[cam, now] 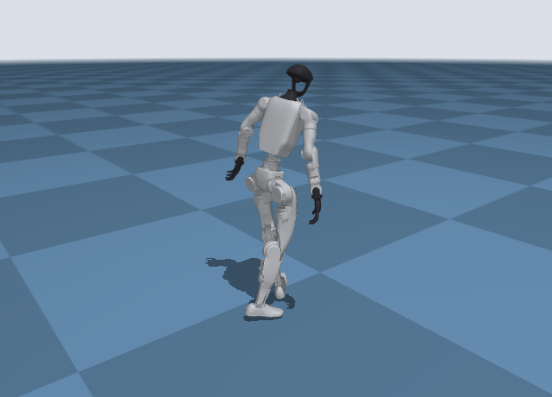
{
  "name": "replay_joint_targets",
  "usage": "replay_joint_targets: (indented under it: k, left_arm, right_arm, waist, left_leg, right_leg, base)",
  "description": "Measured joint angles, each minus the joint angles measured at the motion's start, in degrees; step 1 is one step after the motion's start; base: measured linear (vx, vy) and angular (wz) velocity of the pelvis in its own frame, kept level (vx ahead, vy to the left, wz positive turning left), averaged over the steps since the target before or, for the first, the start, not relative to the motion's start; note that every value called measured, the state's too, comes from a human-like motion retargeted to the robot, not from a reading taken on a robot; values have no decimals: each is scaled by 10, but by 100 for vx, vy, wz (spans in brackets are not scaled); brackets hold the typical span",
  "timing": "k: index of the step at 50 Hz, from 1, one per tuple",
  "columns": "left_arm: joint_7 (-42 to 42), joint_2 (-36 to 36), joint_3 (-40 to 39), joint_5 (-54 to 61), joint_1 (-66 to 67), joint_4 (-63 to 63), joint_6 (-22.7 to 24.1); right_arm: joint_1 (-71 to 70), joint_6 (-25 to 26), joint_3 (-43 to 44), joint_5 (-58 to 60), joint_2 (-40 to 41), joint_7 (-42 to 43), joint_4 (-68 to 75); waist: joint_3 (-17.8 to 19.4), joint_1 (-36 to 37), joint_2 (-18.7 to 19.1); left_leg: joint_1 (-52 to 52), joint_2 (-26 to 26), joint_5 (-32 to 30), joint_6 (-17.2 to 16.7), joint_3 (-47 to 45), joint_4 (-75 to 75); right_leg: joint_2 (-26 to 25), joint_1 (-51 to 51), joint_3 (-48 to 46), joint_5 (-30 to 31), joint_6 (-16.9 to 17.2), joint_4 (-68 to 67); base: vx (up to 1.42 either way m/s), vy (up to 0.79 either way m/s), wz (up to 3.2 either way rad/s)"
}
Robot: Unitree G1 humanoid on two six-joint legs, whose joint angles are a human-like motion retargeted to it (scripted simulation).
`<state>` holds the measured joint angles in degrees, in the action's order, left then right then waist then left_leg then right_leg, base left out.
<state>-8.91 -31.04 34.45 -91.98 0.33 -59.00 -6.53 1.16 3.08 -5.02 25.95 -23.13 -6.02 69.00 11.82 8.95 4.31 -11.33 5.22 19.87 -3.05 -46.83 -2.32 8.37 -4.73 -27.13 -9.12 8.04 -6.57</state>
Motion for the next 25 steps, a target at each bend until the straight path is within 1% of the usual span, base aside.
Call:
replay_joint_targets:
  k: [2,3,5,6,8,10,11,12,13,14,15,16,17,18,19,20,21,22,23,25]
  left_arm:
    - [-8,14,16,-22,14,-33,25]
    - [-8,18,19,-35,22,-45,32]
    - [0,17,13,-53,44,-60,38]
    - [6,15,5,-54,57,-64,40]
    - [17,11,-12,-44,81,-72,46]
    - [25,10,-22,-15,94,-84,44]
    - [28,10,-19,3,92,-94,37]
    - [32,10,-15,19,89,-104,29]
    - [36,10,-8,32,84,-115,19]
    - [38,8,-6,41,73,-125,10]
    - [39,5,-5,50,60,-135,2]
    - [39,7,-8,57,45,-143,-10]
    - [37,9,-13,63,32,-149,-22]
    - [35,13,-23,68,22,-150,-34]
    - [33,14,-38,71,11,-146,-43]
    - [32,13,-54,73,-1,-139,-51]
    - [30,10,-76,75,-17,-125,-53]
    - [30,6,-97,76,-32,-110,-52]
    - [30,0,-120,75,-48,-90,-49]
    - [37,-15,-148,66,-82,-46,-40]
  right_arm:
    - [21,-8,7,8,14,-8,57]
    - [37,-15,13,4,21,-7,69]
    - [76,-34,26,-15,35,-1,66]
    - [97,-48,30,-31,42,-1,52]
    - [134,-75,34,-65,54,-4,21]
    - [157,-91,32,-99,61,-12,-8]
    - [162,-90,30,-111,63,-16,-18]
    - [166,-89,28,-121,66,-19,-27]
    - [168,-86,26,-127,69,-21,-33]
    - [164,-82,23,-128,69,-23,-38]
    - [157,-78,19,-126,69,-25,-42]
    - [151,-70,19,-119,68,-25,-42]
    - [147,-62,19,-112,66,-26,-42]
    - [147,-54,21,-104,64,-25,-41]
    - [146,-48,21,-98,61,-25,-40]
    - [145,-44,20,-94,58,-25,-39]
    - [144,-42,19,-91,56,-28,-37]
    - [143,-42,17,-88,54,-32,-35]
    - [145,-45,14,-85,55,-38,-32]
    - [157,-53,3,-78,56,-52,-26]
  waist:
    - [-7,7,9]
    - [-11,13,13]
    - [-13,30,21]
    - [-12,39,28]
    - [-8,56,45]
    - [1,66,58]
    - [8,63,54]
    - [14,57,52]
    - [18,46,50]
    - [22,41,50]
    - [26,39,52]
    - [29,30,53]
    - [31,19,53]
    - [33,2,52]
    - [33,-10,50]
    - [33,-20,47]
    - [31,-32,43]
    - [29,-45,39]
    - [24,-58,35]
    - [12,-84,29]
  left_leg:
    - [12,-11,-1,-31,-39,27]
    - [17,-14,-3,-44,-44,35]
    - [29,-16,-7,-67,-26,43]
    - [39,-19,-4,-73,-3,44]
    - [64,-29,6,-76,46,45]
    - [90,-32,23,-58,92,45]
    - [99,-23,31,-39,120,44]
    - [107,-15,38,-20,150,42]
    - [114,-10,44,-3,185,38]
    - [118,-21,45,0,209,34]
    - [120,-41,45,-3,227,29]
    - [127,-40,54,0,255,20]
    - [136,-34,63,6,286,11]
    - [150,-16,73,18,324,3]
    - [162,-7,77,22,352,-3]
    - [172,-2,77,22,375,-7]
    - [180,1,74,22,400,-9]
    - [188,2,69,21,425,-11]
    - [195,1,62,20,452,-12]
    - [207,-7,47,14,505,-12]
  right_leg:
    - [-16,-21,-47,11,1,3]
    - [-23,-32,-70,18,-1,2]
    - [-31,-48,-109,34,-16,-15]
    - [-31,-52,-124,47,-29,-45]
    - [-16,-45,-147,79,-52,-146]
    - [27,-6,-138,116,-64,-309]
    - [40,36,-88,140,-43,-394]
    - [36,79,-30,157,-11,-471]
    - [0,126,44,158,44,-532]
    - [-40,166,80,153,65,-581]
    - [-81,203,98,144,70,-626]
    - [-75,222,100,140,70,-669]
    - [-57,235,103,134,68,-710]
    - [-17,238,107,123,64,-746]
    - [24,241,98,107,32,-770]
    - [65,245,83,87,-15,-788]
    - [85,252,81,66,-43,-788]
    - [96,261,82,47,-64,-782]
    - [91,271,90,35,-72,-763]
    - [63,288,109,24,-71,-702]
  base:
    - [32,15,234]
    - [35,17,222]
    - [38,19,199]
    - [40,21,177]
    - [41,22,165]
    - [38,22,179]
    - [35,17,222]
    - [33,10,266]
    - [31,-10,260]
    - [26,-34,233]
    - [32,-29,214]
    - [41,-4,232]
    - [55,42,283]
    - [56,49,286]
    - [54,44,269]
    - [48,23,242]
    - [45,13,241]
    - [44,6,257]
    - [45,0,265]
    - [46,-6,272]
